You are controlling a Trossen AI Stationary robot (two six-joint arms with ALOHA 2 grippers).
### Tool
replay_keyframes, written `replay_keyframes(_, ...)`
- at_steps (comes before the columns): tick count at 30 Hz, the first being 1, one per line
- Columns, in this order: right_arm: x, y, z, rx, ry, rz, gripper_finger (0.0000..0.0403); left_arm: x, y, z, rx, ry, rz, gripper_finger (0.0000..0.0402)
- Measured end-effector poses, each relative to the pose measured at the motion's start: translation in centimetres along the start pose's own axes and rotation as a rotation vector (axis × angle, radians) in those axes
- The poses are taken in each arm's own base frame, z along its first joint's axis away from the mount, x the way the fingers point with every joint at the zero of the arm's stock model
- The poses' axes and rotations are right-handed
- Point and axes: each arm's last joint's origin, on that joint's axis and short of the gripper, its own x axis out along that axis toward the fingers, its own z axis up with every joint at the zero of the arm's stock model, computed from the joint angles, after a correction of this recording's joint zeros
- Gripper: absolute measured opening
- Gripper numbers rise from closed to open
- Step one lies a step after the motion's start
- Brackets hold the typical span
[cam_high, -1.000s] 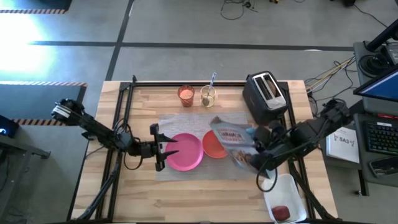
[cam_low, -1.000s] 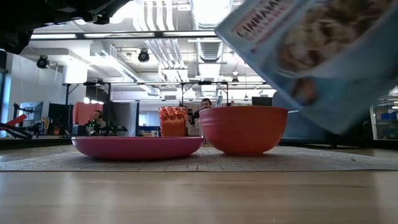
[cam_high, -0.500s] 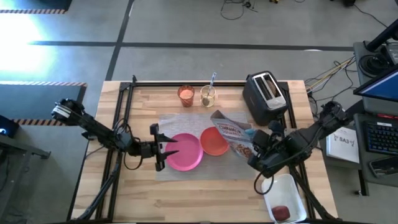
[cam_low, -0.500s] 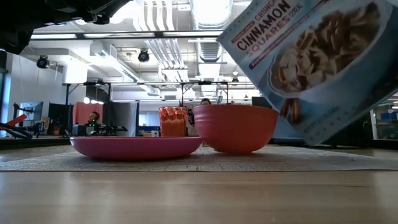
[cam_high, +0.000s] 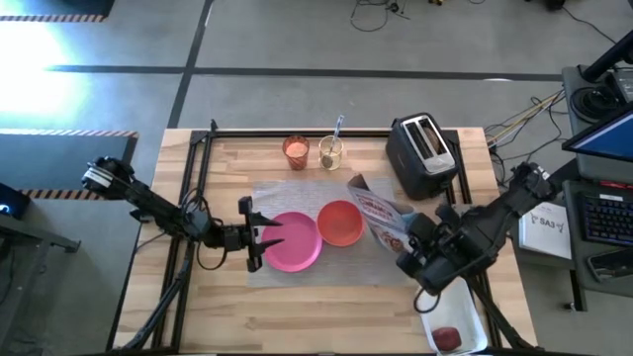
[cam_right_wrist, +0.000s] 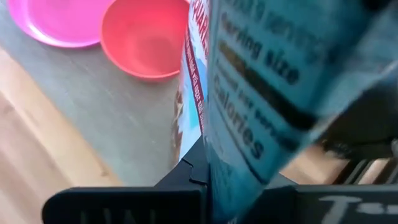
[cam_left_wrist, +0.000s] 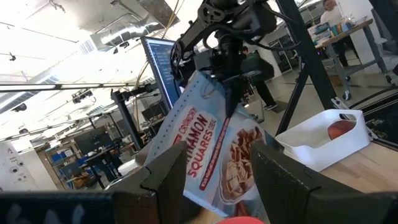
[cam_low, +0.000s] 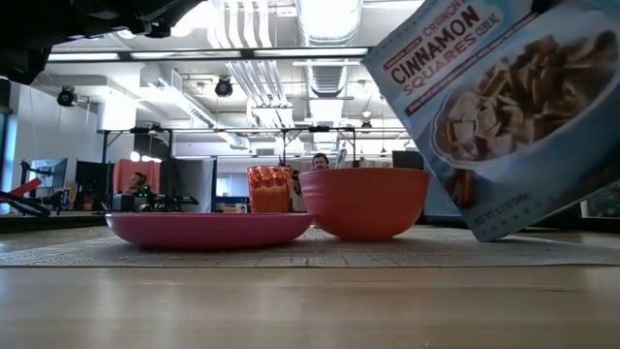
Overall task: Arrange a breakfast setting
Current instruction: Pour the cereal from the cereal box into the orange bowl
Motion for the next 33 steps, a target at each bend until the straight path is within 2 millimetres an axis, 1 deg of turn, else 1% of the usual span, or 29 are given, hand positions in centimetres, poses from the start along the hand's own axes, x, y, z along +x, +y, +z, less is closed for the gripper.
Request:
replay_keyframes(6, -0.3, 1.4, -1.7, 0.074, 0.005, 0.040, 0.0009, 0.0, 0.0, 0.0, 0.000, 0.000, 0.000, 0.0162)
replay_keyframes(11, 0.8, 3.0, -2.6, 0.054, 0.002, 0.001, 0.0009, 0.0, 0.0, 0.0, 0.000, 0.000, 0.000, 0.0162)
replay_keyframes(15, 1.9, 4.1, -2.9, 0.046, -0.052, -0.046, 0.0009, 0.0, 0.0, 0.0, 0.000, 0.000, 0.000, 0.0162)
replay_keyframes(21, 2.7, 4.8, -3.2, 0.104, -0.074, -0.079, 0.0012, 0.0, 0.0, 0.0, -0.001, 0.000, 0.000, 0.0162)
replay_keyframes(23, 2.8, 4.9, -3.3, 0.115, -0.061, -0.079, 0.0020, 0.0, 0.0, 0.0, 0.000, 0.000, 0.000, 0.0162)
replay_keyframes(26, 2.8, 4.9, -3.4, 0.132, -0.033, -0.079, 0.0046, 0.0, 0.0, 0.0, 0.000, 0.000, 0.000, 0.0162)
replay_keyframes(30, 2.9, 5.0, -3.5, 0.137, 0.002, -0.076, 0.0093, 0.0, 0.0, 0.0, -0.001, 0.000, 0.000, 0.0162)
replay_keyframes(33, 3.4, 5.2, -3.8, 0.158, 0.005, -0.096, 0.0128, 0.0, 0.0, 0.0, 0.000, 0.000, 0.000, 0.0162)
